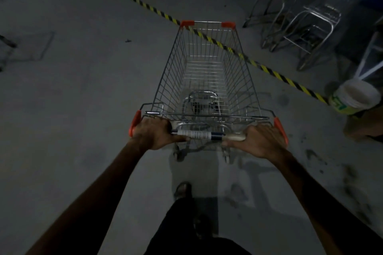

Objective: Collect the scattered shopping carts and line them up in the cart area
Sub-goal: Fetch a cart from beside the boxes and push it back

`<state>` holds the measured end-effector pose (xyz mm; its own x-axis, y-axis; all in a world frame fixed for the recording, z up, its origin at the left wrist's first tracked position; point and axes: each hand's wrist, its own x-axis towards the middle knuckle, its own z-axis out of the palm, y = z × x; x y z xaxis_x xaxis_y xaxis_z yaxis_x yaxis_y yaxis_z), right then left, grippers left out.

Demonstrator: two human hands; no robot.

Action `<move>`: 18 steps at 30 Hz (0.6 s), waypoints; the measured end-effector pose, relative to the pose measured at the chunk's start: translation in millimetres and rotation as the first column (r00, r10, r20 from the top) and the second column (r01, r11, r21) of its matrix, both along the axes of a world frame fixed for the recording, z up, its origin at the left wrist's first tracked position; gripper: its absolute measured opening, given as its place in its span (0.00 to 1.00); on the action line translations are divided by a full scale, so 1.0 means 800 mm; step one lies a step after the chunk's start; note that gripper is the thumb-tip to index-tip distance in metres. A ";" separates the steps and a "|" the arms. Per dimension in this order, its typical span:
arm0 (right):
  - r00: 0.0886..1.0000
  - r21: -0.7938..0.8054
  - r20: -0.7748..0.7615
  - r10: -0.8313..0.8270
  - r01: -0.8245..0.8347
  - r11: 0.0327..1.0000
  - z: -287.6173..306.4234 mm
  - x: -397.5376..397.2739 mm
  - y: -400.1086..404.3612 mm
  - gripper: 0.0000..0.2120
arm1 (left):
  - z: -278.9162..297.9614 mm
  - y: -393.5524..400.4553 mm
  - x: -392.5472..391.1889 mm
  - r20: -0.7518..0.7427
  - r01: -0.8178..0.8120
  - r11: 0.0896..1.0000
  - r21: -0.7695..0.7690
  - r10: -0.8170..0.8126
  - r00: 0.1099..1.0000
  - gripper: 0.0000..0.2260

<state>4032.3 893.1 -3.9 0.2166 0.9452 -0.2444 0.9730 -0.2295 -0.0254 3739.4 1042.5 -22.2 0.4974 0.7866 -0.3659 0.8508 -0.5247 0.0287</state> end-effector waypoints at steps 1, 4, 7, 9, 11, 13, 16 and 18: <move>1.000 0.000 0.009 -0.006 0.006 1.000 -0.003 0.010 0.027 0.41 | -0.001 0.027 0.010 0.007 0.003 1.000 0.000 -0.003 1.000 0.42; 0.999 0.033 -0.025 -0.042 0.043 0.999 -0.014 0.045 0.114 0.44 | -0.005 0.117 0.042 0.027 -0.001 1.000 -0.005 0.001 1.000 0.41; 0.997 0.051 -0.028 -0.065 0.067 0.996 -0.021 0.078 0.202 0.46 | -0.008 0.210 0.072 0.026 0.019 1.000 -0.005 -0.019 0.999 0.41; 0.996 0.059 -0.032 -0.081 0.083 0.995 -0.023 0.097 0.261 0.47 | -0.006 0.273 0.092 0.028 0.040 0.999 -0.003 -0.040 0.999 0.42; 0.995 0.038 -0.008 -0.096 0.097 0.995 -0.023 0.113 0.317 0.48 | -0.002 0.332 0.109 0.022 0.052 0.999 -0.008 -0.052 0.998 0.43; 0.994 0.030 0.020 -0.103 0.103 0.994 -0.020 0.126 0.372 0.48 | 0.003 0.390 0.125 0.023 0.059 0.998 0.004 -0.059 0.998 0.44; 0.993 0.007 0.045 -0.110 0.110 0.994 -0.014 0.141 0.443 0.47 | 0.005 0.467 0.146 -0.012 0.039 0.999 -0.023 -0.039 0.999 0.45; 0.991 0.006 0.030 -0.127 0.127 0.992 -0.011 0.151 0.490 0.46 | 0.006 0.518 0.161 -0.030 0.031 0.999 -0.030 -0.032 0.999 0.47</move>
<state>4152.9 1285.4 -12.7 0.3423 0.9106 -0.2318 0.9362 -0.3514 0.0024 3868.4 1456.6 -17.2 0.5102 0.7594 -0.4039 0.8345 -0.5507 0.0187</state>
